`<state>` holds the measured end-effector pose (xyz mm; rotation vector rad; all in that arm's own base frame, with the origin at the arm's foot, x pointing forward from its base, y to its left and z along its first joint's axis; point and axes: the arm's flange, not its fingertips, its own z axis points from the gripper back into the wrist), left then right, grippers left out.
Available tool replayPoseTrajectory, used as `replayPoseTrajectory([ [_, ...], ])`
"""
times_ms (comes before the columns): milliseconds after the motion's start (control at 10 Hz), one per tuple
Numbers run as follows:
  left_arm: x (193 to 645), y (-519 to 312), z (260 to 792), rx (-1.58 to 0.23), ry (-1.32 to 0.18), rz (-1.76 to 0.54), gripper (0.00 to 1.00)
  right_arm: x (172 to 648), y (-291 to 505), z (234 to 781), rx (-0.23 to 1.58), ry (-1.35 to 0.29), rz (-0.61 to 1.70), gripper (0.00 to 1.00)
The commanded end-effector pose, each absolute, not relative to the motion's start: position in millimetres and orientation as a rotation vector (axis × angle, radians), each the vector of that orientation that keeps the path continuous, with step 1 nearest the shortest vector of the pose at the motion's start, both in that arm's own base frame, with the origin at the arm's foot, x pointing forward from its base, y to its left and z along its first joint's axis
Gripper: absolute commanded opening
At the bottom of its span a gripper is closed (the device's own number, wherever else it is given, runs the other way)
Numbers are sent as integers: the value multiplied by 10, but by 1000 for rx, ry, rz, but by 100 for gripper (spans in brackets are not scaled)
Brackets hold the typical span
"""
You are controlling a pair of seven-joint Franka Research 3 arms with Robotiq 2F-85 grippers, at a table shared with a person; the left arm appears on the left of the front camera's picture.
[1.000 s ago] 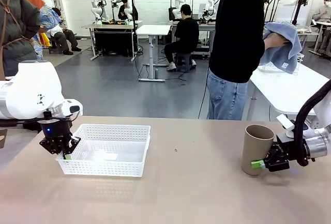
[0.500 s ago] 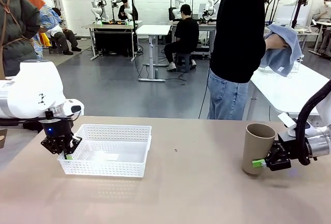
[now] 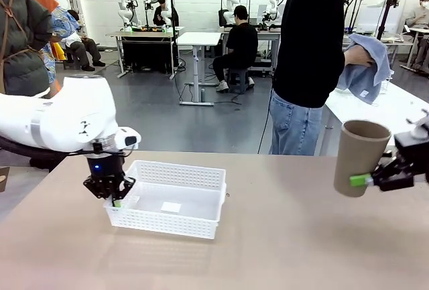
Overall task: Clean and organize the cups into the basket.
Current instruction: Pick up the Organizing basket and move it to the center of the table, then pick up the Reusable plastic cup from the right side of the table and place it inside the Organizing basket.
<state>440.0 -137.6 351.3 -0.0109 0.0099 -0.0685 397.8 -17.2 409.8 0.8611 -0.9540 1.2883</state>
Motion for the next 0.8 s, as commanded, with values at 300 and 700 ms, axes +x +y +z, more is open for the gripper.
replayPoseTrajectory([
  [300, 4421, -2179, 3503, 32, 5, 16, 0, 3883, -294, 4533, 866, -958, 1228, 0],
  [700, 4463, -2592, 3484, 26, 6, 51, 0, 3883, -294, 4533, 866, -958, 1228, 0],
])
